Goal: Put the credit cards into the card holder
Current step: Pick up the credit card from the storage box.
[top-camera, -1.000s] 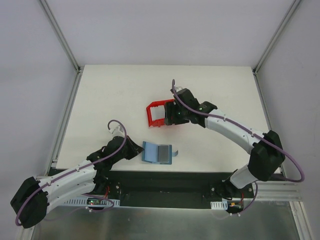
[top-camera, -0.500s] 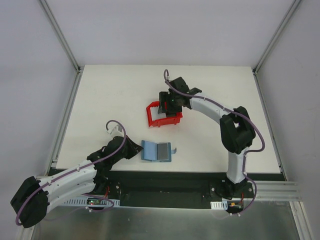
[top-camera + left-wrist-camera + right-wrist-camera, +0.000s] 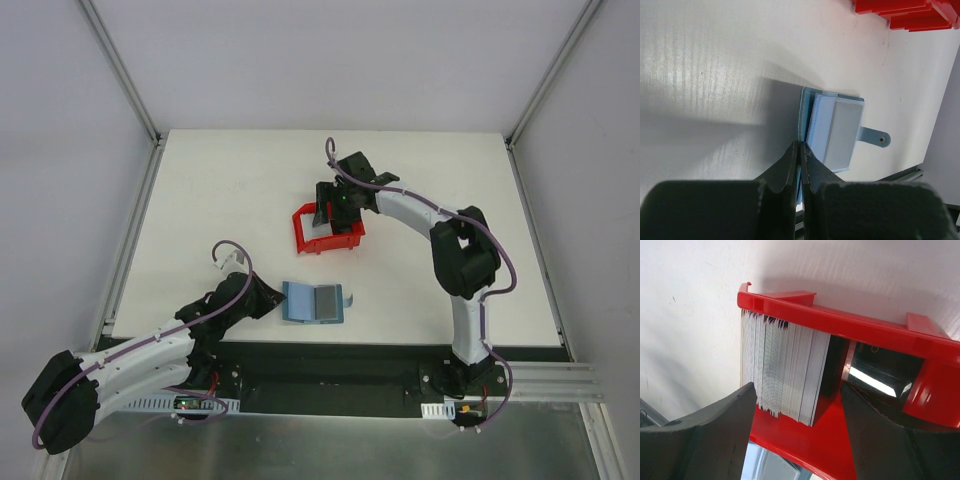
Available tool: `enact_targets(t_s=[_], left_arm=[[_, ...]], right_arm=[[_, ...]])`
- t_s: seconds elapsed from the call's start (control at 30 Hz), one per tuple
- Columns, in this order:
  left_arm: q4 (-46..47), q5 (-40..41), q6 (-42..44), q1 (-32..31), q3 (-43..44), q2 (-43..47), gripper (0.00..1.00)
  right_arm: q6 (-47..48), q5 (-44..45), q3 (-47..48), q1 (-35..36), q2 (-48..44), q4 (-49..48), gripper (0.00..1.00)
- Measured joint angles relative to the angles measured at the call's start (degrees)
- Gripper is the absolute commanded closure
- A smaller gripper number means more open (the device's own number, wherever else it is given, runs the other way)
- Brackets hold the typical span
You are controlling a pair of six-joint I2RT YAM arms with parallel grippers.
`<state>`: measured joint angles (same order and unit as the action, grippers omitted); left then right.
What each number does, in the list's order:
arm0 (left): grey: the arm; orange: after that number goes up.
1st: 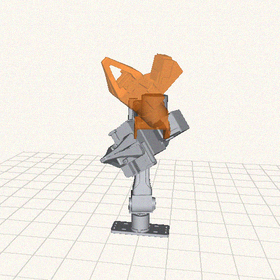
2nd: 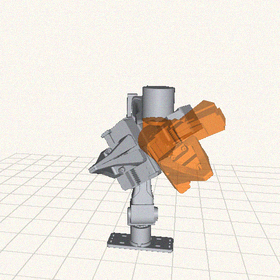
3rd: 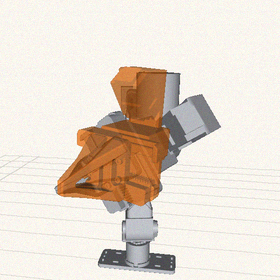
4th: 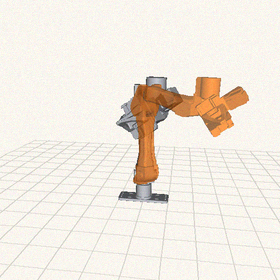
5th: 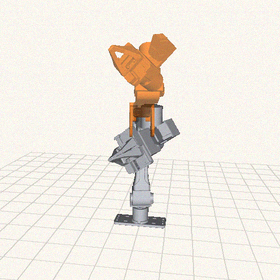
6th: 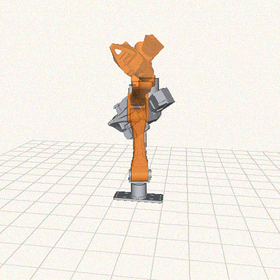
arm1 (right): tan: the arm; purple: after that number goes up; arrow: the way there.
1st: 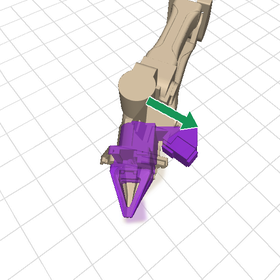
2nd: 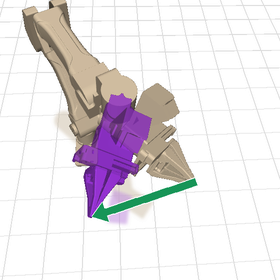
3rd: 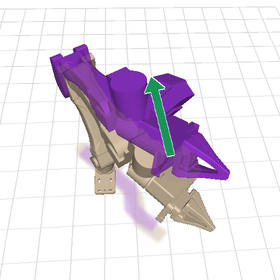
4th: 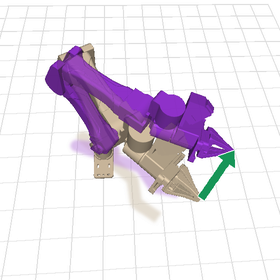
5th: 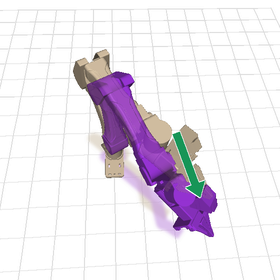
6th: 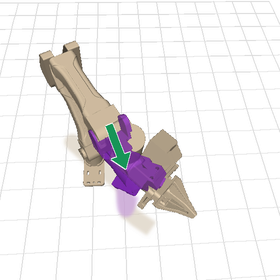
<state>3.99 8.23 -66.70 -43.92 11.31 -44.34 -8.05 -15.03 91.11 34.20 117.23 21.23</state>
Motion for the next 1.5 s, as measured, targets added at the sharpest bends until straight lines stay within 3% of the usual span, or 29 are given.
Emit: enact_targets(t_s=[0.57, 1.5], left_arm=[[-0.02, 1.29, -0.22, 0.0, -0.11, 0.48, 1.0], [0.0, 1.25, -0.22, 0.0, -0.11, -0.66, 1.0]], right_arm=[[0.33, -3.32, 1.31, -0.92, 3.41, -0.07, 0.29], [0.37, -9.6, -0.22, -2.71, 2.91, -2.89, 0.64]])
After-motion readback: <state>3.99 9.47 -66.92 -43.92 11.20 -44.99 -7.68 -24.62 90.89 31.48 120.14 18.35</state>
